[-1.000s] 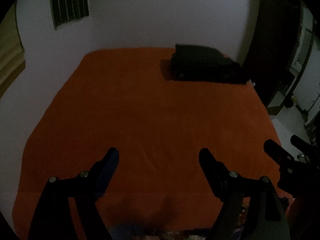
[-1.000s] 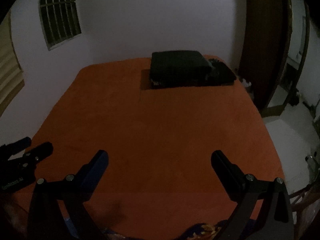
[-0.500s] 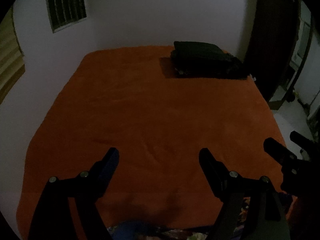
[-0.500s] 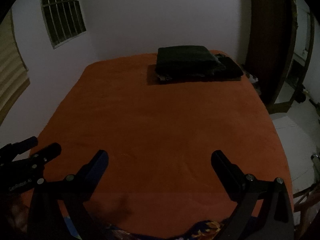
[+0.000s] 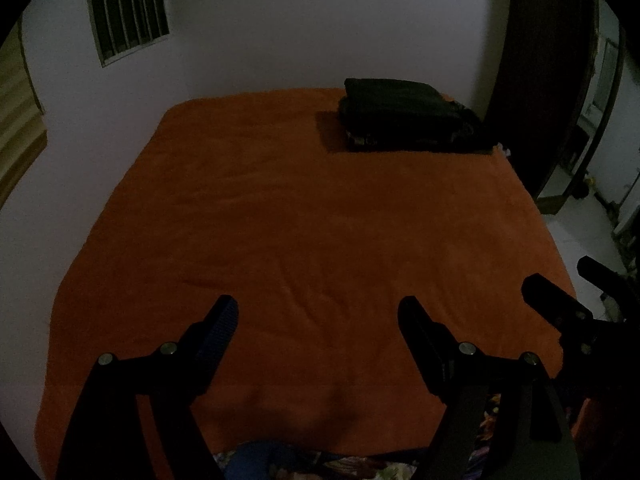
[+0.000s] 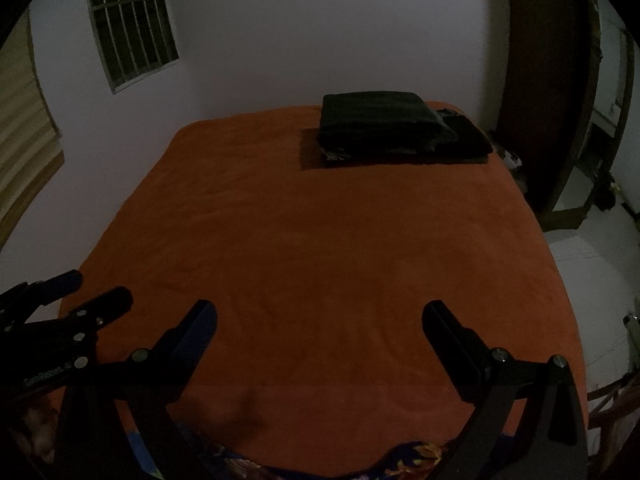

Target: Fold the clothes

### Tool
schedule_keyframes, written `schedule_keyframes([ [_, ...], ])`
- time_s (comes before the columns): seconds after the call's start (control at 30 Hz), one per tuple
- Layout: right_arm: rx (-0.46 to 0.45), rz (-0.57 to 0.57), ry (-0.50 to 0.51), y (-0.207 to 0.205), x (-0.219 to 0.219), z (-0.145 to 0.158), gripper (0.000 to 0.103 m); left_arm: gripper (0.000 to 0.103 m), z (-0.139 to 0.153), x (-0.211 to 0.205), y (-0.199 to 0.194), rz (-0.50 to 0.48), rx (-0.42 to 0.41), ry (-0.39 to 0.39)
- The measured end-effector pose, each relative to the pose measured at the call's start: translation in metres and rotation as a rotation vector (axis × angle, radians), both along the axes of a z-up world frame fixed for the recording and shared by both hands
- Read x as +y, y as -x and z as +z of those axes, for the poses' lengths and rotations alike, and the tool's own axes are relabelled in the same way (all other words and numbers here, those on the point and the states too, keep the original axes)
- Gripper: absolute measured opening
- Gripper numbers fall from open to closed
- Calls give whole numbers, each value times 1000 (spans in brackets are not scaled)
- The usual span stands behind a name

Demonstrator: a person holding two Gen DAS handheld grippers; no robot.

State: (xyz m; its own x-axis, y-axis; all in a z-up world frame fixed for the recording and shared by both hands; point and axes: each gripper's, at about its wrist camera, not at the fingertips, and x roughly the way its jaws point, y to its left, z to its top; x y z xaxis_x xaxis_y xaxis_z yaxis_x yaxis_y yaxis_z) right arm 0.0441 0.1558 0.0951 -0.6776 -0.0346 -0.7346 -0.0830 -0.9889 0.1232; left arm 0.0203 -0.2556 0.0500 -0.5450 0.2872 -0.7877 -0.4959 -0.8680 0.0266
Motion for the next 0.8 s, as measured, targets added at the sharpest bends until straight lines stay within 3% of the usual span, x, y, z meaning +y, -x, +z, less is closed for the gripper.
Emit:
schedule_keyframes([
  [0.8,5,36,-7,-1,-3,-2,103,83,10,-3,-5,0,-11,-8],
])
